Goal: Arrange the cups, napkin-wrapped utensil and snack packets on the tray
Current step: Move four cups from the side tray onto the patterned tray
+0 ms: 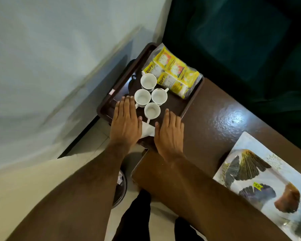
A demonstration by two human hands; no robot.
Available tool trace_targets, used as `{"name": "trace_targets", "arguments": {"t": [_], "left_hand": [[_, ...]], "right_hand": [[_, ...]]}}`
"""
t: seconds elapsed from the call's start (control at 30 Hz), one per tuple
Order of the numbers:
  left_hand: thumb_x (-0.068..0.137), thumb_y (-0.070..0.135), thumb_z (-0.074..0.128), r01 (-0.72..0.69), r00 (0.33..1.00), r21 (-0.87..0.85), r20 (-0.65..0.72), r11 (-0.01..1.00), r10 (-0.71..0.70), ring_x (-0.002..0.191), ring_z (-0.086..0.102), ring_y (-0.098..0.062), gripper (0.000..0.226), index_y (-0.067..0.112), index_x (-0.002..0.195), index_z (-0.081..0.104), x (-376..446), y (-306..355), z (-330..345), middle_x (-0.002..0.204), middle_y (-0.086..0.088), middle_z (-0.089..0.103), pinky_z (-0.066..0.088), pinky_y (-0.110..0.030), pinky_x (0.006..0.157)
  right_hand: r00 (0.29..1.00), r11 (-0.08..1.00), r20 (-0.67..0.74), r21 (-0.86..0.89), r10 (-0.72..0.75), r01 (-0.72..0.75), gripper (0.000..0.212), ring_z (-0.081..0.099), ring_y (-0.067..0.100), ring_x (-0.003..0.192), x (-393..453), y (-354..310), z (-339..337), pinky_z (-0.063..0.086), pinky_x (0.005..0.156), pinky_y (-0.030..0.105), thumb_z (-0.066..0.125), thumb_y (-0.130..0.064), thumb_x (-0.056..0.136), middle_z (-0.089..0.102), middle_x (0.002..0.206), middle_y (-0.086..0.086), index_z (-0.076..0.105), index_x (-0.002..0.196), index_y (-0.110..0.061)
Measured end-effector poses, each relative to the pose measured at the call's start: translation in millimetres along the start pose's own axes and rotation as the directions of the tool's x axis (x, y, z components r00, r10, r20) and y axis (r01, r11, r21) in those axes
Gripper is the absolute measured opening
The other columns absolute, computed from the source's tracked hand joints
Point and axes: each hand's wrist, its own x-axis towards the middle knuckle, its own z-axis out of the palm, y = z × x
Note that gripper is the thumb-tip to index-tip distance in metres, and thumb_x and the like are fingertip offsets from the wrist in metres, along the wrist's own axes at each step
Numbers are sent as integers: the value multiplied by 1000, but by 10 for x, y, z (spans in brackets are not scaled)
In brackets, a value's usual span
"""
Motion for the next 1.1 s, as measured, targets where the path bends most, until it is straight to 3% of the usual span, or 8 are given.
{"name": "trace_targets", "arguments": {"t": [0.13, 0.33, 0.57, 0.73, 0.83, 0.97, 1.1], "left_hand": [[107, 36, 38, 54, 997, -60, 67, 997, -50, 154, 31, -33, 65, 1, 159, 21, 104, -13, 153, 162, -21, 35, 25, -46, 128], [109, 37, 38, 130, 988, -111, 97, 985, -119, 146, 42, -31, 55, 6, 154, 32, 259, -7, 246, 153, -17, 47, 32, -44, 124], [110, 32, 39, 105, 990, -80, 102, 991, -96, 123, 60, -28, 33, 10, 130, 54, 363, -12, 288, 129, -14, 65, 43, -40, 110], [105, 26, 56, 84, 991, -31, 107, 996, -80, 109, 67, -26, 22, 9, 116, 63, 384, 1, 285, 114, -13, 72, 50, -39, 100], [103, 26, 60, 87, 991, -15, 102, 996, -85, 106, 69, -26, 21, 9, 114, 65, 404, 7, 291, 112, -13, 73, 52, -39, 98], [109, 28, 47, 119, 992, -122, 67, 985, -111, 109, 68, -28, 29, 7, 117, 64, 426, 10, 339, 114, -14, 72, 50, -41, 100], [111, 27, 41, 116, 993, -187, 34, 975, -111, 107, 68, -27, 32, 7, 118, 65, 427, 24, 382, 113, -14, 73, 51, -40, 99]], "right_hand": [[999, 997, -9, 67, 35, -34, 42, 49, 21, 105, 19, -80, 167, 47, 91, 37, 50, -37, 102, 62, 122, 6, 50, 134, -11], [988, 981, -61, 139, 143, -134, 38, 51, 20, 98, 109, -210, 282, 48, 85, 40, 56, -46, 98, 69, 106, 4, 62, 115, -13], [949, 915, -61, 290, 311, -281, 40, 50, 15, 88, 148, -257, 376, 54, 79, 39, 70, -55, 87, 66, 90, -1, 62, 93, -16], [962, 933, 9, 241, 273, -267, 46, 55, 17, 87, 127, -313, 414, 54, 80, 38, 66, -58, 88, 70, 88, 1, 70, 93, -13], [954, 915, 64, 271, 294, -300, 43, 60, 19, 90, 145, -362, 426, 55, 83, 38, 64, -54, 91, 72, 94, 3, 72, 99, -12], [925, 838, 117, 394, 361, -377, 30, 67, 17, 84, 152, -429, 429, 59, 78, 36, 65, -41, 94, 72, 97, 3, 72, 103, -13], [897, 777, 93, 466, 433, -424, 16, 60, 16, 70, 156, -454, 432, 54, 67, 33, 65, -25, 93, 69, 83, 5, 70, 87, -11]]}}
